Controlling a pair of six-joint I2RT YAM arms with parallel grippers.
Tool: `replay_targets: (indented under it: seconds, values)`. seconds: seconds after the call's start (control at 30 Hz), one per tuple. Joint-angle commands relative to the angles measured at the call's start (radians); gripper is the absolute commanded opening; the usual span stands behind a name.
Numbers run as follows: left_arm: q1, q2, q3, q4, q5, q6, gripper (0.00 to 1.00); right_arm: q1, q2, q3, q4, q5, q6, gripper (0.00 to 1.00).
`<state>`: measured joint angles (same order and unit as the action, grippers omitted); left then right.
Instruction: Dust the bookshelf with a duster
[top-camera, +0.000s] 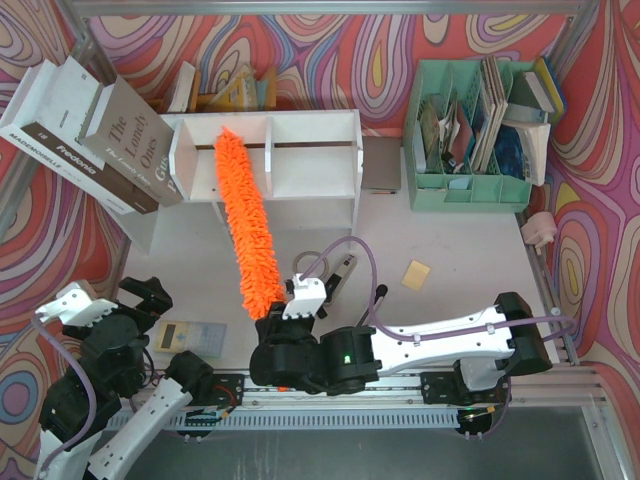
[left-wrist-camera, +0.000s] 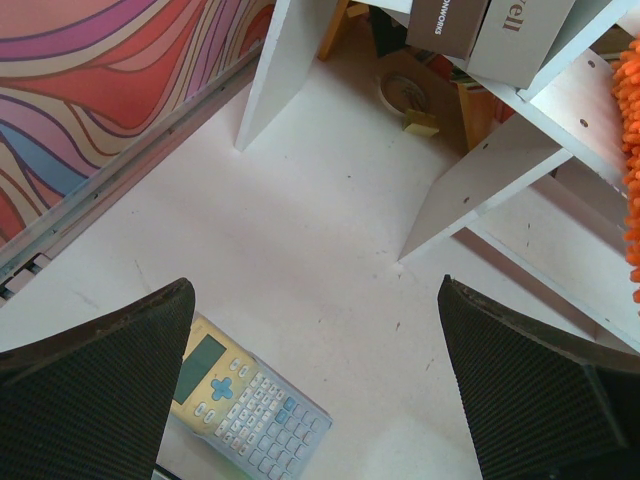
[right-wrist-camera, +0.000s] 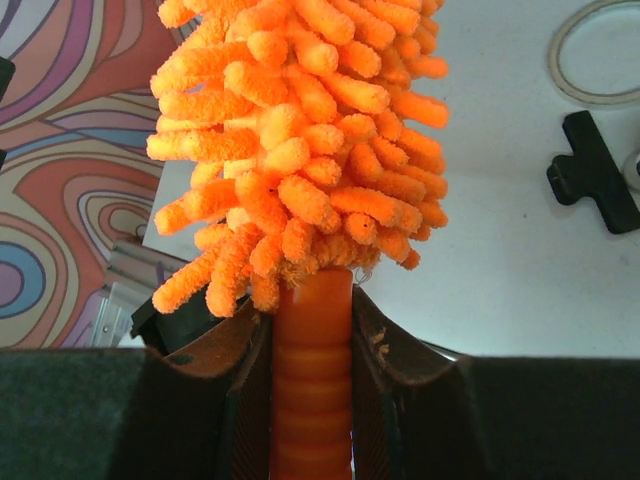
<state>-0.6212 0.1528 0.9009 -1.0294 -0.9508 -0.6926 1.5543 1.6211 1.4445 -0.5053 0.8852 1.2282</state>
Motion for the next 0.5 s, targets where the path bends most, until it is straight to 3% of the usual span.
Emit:
replay_targets:
  seconds: [0.0, 0.27, 0.47]
  values:
    - [-0.005, 0.015, -0.010, -0.004, -0.010, -0.001, 0.98, 0.003, -0.070, -0.015, -0.092, 0.127, 0.102, 0.00]
    - [-0.005, 0.018, -0.010, -0.008, -0.011, -0.002, 0.98, 0.003, 0.011, 0.027, 0.075, 0.002, -0.125, 0.00]
    - [-0.005, 0.018, -0.010, -0.008, -0.013, -0.002, 0.98, 0.003, 0.045, 0.051, 0.134, -0.062, -0.190, 0.00]
